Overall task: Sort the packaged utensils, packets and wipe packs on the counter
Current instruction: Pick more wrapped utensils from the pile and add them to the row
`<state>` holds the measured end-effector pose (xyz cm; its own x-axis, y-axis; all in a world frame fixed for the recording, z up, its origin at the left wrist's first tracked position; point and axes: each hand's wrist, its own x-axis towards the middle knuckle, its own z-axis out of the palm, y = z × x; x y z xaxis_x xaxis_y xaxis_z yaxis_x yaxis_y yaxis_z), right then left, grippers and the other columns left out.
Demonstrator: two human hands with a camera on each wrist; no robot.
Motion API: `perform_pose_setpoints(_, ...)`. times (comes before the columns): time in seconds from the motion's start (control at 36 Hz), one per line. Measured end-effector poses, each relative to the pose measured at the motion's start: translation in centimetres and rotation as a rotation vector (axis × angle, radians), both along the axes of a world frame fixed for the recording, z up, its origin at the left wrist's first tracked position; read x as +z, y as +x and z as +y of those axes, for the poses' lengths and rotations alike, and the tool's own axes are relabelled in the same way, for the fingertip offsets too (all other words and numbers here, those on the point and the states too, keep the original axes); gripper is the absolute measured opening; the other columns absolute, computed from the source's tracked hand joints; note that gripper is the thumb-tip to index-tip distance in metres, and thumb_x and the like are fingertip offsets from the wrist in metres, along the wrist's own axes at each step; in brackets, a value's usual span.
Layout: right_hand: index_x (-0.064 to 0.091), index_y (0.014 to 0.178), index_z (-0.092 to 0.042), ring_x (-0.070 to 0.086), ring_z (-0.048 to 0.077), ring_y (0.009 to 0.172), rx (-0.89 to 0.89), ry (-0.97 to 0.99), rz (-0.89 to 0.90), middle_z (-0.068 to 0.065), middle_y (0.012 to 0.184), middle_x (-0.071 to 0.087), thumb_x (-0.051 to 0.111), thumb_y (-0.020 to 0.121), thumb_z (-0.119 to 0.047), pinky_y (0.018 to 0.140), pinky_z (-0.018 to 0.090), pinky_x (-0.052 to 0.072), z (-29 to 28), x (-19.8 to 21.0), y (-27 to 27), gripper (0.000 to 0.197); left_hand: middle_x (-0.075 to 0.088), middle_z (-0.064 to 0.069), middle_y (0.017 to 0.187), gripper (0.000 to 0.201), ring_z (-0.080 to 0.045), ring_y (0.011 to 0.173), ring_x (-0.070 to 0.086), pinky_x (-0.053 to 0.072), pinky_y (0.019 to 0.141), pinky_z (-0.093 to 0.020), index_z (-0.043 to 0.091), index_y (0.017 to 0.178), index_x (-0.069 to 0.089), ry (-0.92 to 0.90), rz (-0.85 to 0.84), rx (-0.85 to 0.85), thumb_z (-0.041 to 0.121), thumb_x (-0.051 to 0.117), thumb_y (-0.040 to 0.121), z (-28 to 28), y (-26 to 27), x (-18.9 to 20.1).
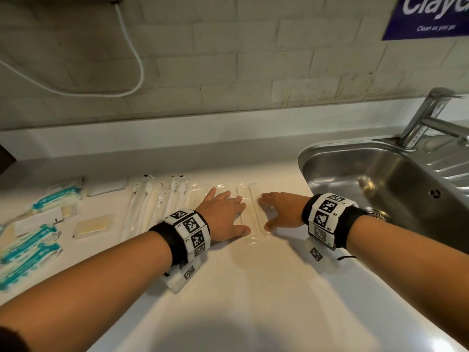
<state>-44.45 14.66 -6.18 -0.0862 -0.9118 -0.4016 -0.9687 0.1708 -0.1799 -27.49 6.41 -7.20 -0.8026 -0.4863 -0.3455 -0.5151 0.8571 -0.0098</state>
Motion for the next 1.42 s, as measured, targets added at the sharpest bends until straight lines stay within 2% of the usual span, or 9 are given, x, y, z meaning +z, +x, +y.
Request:
perform_pose_setpoints(0.17,0.048,0.132,-0.015,0.052,0.024,0.12,-0.001,-0.015,-0.011,0.004,0.135,0.048,0.066,0.082,-0.039,0.101,0.039,0.045,-0.3,0.5,0.0,0.058,0.016,0.006,0.163,0.078,-0.021,0.151,0.004,-0.006,0.12,-0.051,0.028,0.153,0.023,0.027,0.077,0.042,0.07,0.038,0.089,-0.6,0.4,0.3)
perform_pose_setpoints(0.31,0.043,0.139,-0.013,0.048,0.023,0.125,0.058,-0.11,-0.012,0.005,0.14,0.048,0.06,0.088,-0.044,0.106,0.036,0.039,-0.8,0.9,1.5,0.062,0.02,0.006,0.162,0.069,-0.019,0.151,0.005,-0.009,0.119,-0.049,0.027,0.15,0.032,0.0,0.078,0.113,0.063,0.043,0.092,-1.9,2.1,0.8)
perform_pose_setpoints(0.56,0.053,0.123,-0.013,0.049,0.023,0.117,0.161,-0.151,0.08,0.004,0.128,0.053,0.058,0.087,-0.04,0.101,0.037,0.042,-0.7,-1.0,4.0,0.045,0.021,0.007,0.161,0.071,-0.022,0.151,0.005,-0.01,0.119,-0.051,0.029,0.151,0.031,-0.009,0.038,0.086,0.066,0.039,0.091,-1.6,3.3,0.1)
perform_pose_setpoints(0.89,0.051,0.126,-0.014,0.045,0.026,0.126,0.119,-0.032,0.014,0.005,0.141,0.045,0.058,0.087,-0.039,0.104,0.043,0.041,-0.7,-0.2,3.9,0.047,0.021,0.007,0.161,0.072,-0.023,0.151,0.007,-0.007,0.119,-0.053,0.029,0.151,0.031,-0.008,0.034,0.085,0.067,0.04,0.09,-1.8,2.8,-0.2)
perform_pose_setpoints(1.06,0.055,0.11,-0.016,0.051,0.024,0.113,0.086,-0.01,0.013,0.001,0.119,0.053,0.06,0.083,-0.037,0.095,0.042,0.046,-0.8,-0.1,3.8,0.035,0.019,0.007,0.162,0.072,-0.022,0.151,0.004,-0.008,0.119,-0.052,0.029,0.151,0.029,0.015,0.043,0.087,0.066,0.042,0.09,-2.0,2.8,0.0)
perform_pose_setpoints(1.14,0.051,0.128,-0.014,0.047,0.026,0.125,0.073,-0.054,0.012,0.006,0.138,0.046,0.06,0.086,-0.034,0.104,0.042,0.042,-1.0,0.0,4.2,0.048,0.016,0.01,0.162,0.07,-0.019,0.151,0.002,-0.009,0.119,-0.05,0.031,0.151,0.028,0.036,0.106,0.118,0.063,0.045,0.091,-2.3,3.3,0.3)
perform_pose_setpoints(1.25,0.036,0.146,-0.014,0.023,0.024,0.145,0.115,-0.151,0.018,0.006,0.157,0.025,0.057,0.092,-0.03,0.116,0.034,0.019,-0.9,0.2,5.2,0.059,0.018,0.011,0.162,0.064,-0.018,0.151,0.003,-0.009,0.12,-0.049,0.034,0.148,0.033,-0.003,0.15,0.127,0.056,0.05,0.091,-2.9,4.8,0.8)
perform_pose_setpoints(1.31,0.031,0.148,-0.014,0.013,0.024,0.148,0.154,-0.128,0.019,0.006,0.16,0.015,0.054,0.094,-0.036,0.119,0.037,0.012,-1.2,0.2,5.6,0.062,0.018,0.012,0.161,0.062,-0.019,0.151,0.002,-0.01,0.118,-0.048,0.035,0.147,0.037,-0.007,0.111,0.113,0.057,0.05,0.09,-2.8,5.5,0.9)
perform_pose_setpoints(1.42,0.045,0.137,-0.013,0.025,0.028,0.144,0.187,-0.074,0.061,0.008,0.156,0.028,0.051,0.093,-0.042,0.118,0.045,0.024,-2.3,-0.8,6.2,0.053,0.022,0.013,0.16,0.061,-0.021,0.151,0.003,-0.012,0.117,-0.05,0.036,0.143,0.042,0.018,0.06,0.082,0.062,0.049,0.089,-2.2,6.3,0.5)
